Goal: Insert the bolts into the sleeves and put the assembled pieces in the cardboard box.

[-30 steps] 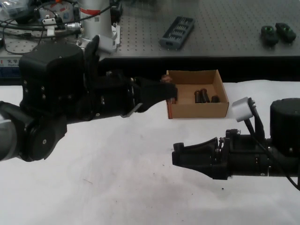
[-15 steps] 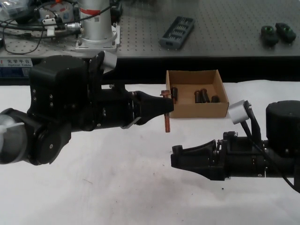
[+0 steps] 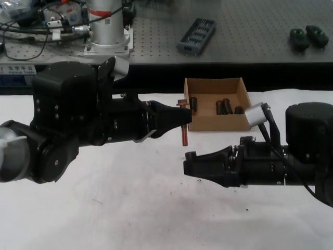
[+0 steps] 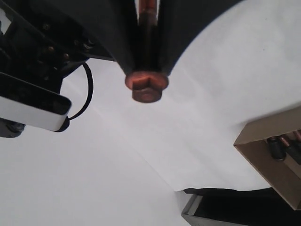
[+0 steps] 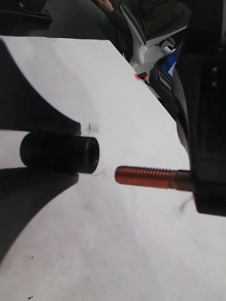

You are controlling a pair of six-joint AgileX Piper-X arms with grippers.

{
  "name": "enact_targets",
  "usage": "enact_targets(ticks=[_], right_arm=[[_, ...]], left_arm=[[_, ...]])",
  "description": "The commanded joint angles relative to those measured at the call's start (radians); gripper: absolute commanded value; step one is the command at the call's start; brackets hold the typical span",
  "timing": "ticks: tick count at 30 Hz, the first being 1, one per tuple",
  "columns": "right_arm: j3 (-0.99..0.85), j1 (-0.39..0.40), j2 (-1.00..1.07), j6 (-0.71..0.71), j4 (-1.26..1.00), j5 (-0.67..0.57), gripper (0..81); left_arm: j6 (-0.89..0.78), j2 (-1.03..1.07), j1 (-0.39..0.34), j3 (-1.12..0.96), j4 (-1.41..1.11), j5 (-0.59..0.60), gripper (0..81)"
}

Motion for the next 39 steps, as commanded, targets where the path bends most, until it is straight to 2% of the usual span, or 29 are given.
enact_targets(ticks=[1, 33, 39], right_arm=[[-0.016, -0.006, 0.001, 0.014, -0.024, 0.002, 5.4], [-0.055, 0.000, 0.036, 0.040, -0.024, 0.004, 5.4], [-0.054, 0.000, 0.036, 0.040, -0.019, 0.004, 5.4]], left_arm=[[-0.005, -0.006, 0.000, -0.006, -0.017, -0.006, 0.6], [-0.140, -0.006, 0.000, -0.006, -0.035, -0.001, 0.6], [-0.136, -0.006, 0.003, -0.006, -0.035, -0.042, 0.6]])
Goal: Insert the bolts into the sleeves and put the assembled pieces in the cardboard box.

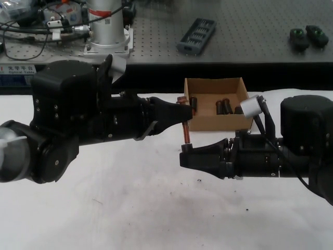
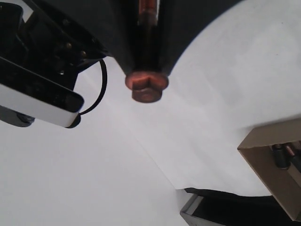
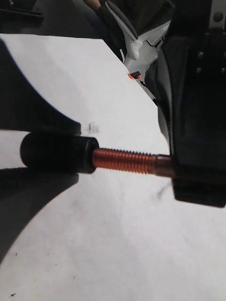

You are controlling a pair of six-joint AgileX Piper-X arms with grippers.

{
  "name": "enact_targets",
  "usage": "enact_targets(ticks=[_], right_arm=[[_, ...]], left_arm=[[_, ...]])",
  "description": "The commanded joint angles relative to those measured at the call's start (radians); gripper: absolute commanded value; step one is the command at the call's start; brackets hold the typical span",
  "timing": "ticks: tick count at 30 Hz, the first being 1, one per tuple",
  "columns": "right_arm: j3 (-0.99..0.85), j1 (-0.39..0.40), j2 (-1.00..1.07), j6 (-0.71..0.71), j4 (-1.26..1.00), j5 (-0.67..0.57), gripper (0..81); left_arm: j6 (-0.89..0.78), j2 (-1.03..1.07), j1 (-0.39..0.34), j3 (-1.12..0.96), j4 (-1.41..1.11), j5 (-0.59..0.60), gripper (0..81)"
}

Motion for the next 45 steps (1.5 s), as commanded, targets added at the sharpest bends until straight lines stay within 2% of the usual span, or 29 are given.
enact_targets(ticks=[1, 8, 23, 28, 45], right_arm=[[-0.011, 0.000, 0.003, 0.022, -0.011, 0.005, 5.4], [-0.011, 0.000, 0.015, -0.002, 0.021, 0.005, 5.4], [-0.011, 0.000, 0.024, -0.001, 0.023, 0.005, 5.4], [-0.011, 0.000, 0.024, 0.040, -0.028, 0.005, 5.4], [-0.011, 0.000, 0.026, 0.021, -0.011, 0.005, 5.4]], left_arm=[[-0.012, -0.006, 0.003, -0.006, -0.013, -0.042, 0.6], [0.027, -0.006, 0.003, -0.006, -0.044, -0.049, 0.6], [0.027, -0.006, 0.003, -0.006, -0.043, -0.044, 0.6], [0.027, -0.006, 0.003, -0.006, 0.003, -0.045, 0.6], [-0.011, -0.006, 0.003, -0.006, -0.025, -0.033, 0.6]])
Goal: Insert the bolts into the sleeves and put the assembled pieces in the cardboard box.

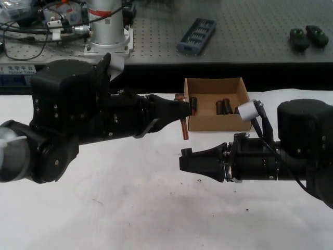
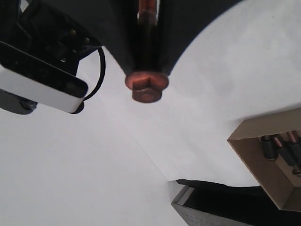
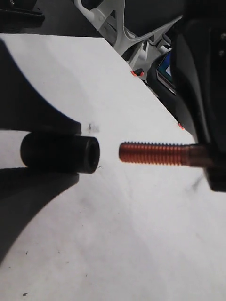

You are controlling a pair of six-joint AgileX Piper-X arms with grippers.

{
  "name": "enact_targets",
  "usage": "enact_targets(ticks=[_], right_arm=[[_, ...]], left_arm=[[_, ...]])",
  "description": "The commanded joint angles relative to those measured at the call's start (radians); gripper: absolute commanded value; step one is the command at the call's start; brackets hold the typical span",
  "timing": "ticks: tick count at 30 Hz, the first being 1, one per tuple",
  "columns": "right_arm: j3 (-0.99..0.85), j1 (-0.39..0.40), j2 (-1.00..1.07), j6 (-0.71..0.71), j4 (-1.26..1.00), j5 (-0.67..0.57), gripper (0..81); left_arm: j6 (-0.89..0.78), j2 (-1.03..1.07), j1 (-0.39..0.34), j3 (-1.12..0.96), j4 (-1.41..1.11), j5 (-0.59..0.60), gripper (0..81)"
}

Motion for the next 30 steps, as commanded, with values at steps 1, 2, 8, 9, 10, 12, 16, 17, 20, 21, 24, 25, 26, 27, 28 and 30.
enact_targets(ticks=[1, 2, 8, 9, 10, 12, 16, 17, 20, 21, 24, 25, 26, 27, 28, 30], right_arm=[[-0.011, 0.000, 0.002, 0.008, -0.013, 0.003, 5.4], [-0.011, 0.000, 0.002, 0.011, -0.013, 0.003, 5.4], [-0.011, 0.000, 0.002, 0.015, -0.022, 0.003, 5.4], [-0.011, 0.000, 0.002, 0.015, -0.022, 0.003, 5.4], [-0.011, 0.000, 0.002, 0.021, -0.024, -0.001, 5.4], [-0.011, 0.000, 0.002, 0.031, -0.036, -0.006, 5.4], [-0.011, 0.000, 0.002, 0.048, -0.077, -0.005, 5.4], [-0.011, 0.000, 0.002, 0.053, -0.088, -0.005, 5.4], [-0.011, 0.000, 0.002, 0.068, -0.118, -0.005, 5.4], [-0.011, 0.000, 0.002, 0.070, -0.118, -0.005, 5.4], [-0.011, 0.000, 0.002, 0.071, -0.119, -0.005, 5.4], [-0.011, 0.000, 0.002, 0.072, -0.123, -0.005, 5.4], [-0.011, 0.000, 0.002, 0.075, -0.131, -0.008, 5.4], [-0.011, -0.003, 0.000, 0.068, -0.134, -0.034, 5.4], [-0.011, -0.003, 0.000, 0.071, -0.134, -0.058, 5.4], [-0.011, -0.003, 0.000, 0.074, -0.132, -0.079, 5.4]], left_arm=[[-0.012, -0.006, 0.003, -0.006, -0.012, 0.006, 0.6], [-0.012, -0.006, 0.003, -0.006, -0.011, 0.006, 0.6], [-0.008, -0.006, 0.003, -0.006, 0.026, 0.022, 0.6], [0.000, -0.006, 0.003, -0.006, 0.039, 0.021, 0.6], [0.012, -0.006, 0.003, -0.006, 0.048, 0.021, 0.6], [0.019, -0.006, 0.003, -0.006, 0.052, 0.032, 0.6], [0.018, -0.006, 0.003, -0.006, 0.057, 0.040, 0.6], [0.018, -0.006, 0.003, -0.006, 0.064, 0.045, 0.6], [0.018, -0.006, 0.003, -0.006, 0.071, 0.080, 0.6], [0.013, -0.006, 0.003, -0.006, 0.071, 0.089, 0.6], [-0.020, -0.006, 0.003, -0.006, 0.071, 0.120, 0.6], [-0.027, -0.006, 0.003, -0.006, 0.071, 0.150, 0.6], [-0.024, -0.006, 0.003, -0.006, 0.071, 0.205, 0.6], [-0.020, -0.006, 0.006, -0.006, 0.075, 0.239, 0.6], [-0.019, -0.006, 0.010, -0.006, 0.080, 0.264, 0.6], [-0.017, -0.006, 0.022, -0.006, 0.082, 0.326, 0.6]])
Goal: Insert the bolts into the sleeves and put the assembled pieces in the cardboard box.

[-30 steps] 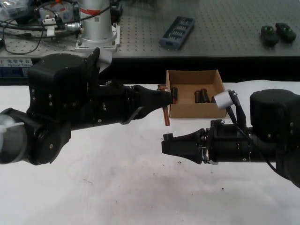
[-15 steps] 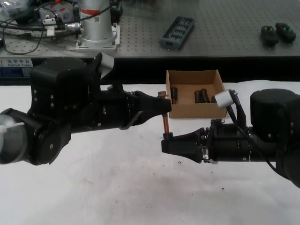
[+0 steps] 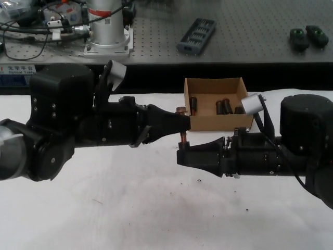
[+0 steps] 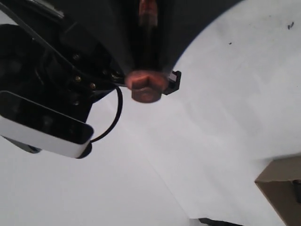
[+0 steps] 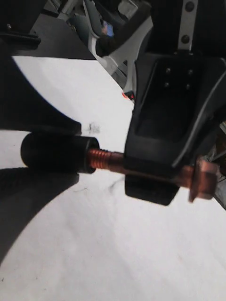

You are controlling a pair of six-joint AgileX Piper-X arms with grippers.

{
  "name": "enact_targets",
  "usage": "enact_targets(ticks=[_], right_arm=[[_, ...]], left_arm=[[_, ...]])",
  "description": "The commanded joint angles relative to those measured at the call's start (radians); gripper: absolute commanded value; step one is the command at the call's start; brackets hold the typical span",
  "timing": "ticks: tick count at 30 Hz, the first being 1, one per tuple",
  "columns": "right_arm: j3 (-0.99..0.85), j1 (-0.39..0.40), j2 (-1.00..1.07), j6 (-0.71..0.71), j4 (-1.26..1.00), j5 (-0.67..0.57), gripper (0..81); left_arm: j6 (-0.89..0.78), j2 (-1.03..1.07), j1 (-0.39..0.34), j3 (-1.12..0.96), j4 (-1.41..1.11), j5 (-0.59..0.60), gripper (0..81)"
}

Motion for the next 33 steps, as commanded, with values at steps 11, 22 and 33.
enact_targets(ticks=[11, 22, 33], right_arm=[[-0.011, -0.006, -0.022, 0.029, -0.120, -0.098, 5.4], [-0.011, -0.001, -0.022, 0.069, -0.153, -0.098, 5.4], [-0.015, 0.015, -0.022, 0.067, -0.158, -0.096, 5.4]], left_arm=[[-0.016, -0.006, 0.081, -0.006, 0.019, 0.186, 0.6], [0.014, -0.006, 0.078, -0.006, 0.111, 0.191, 0.6], [0.064, -0.006, 0.019, -0.006, 0.111, 0.204, 0.5]])
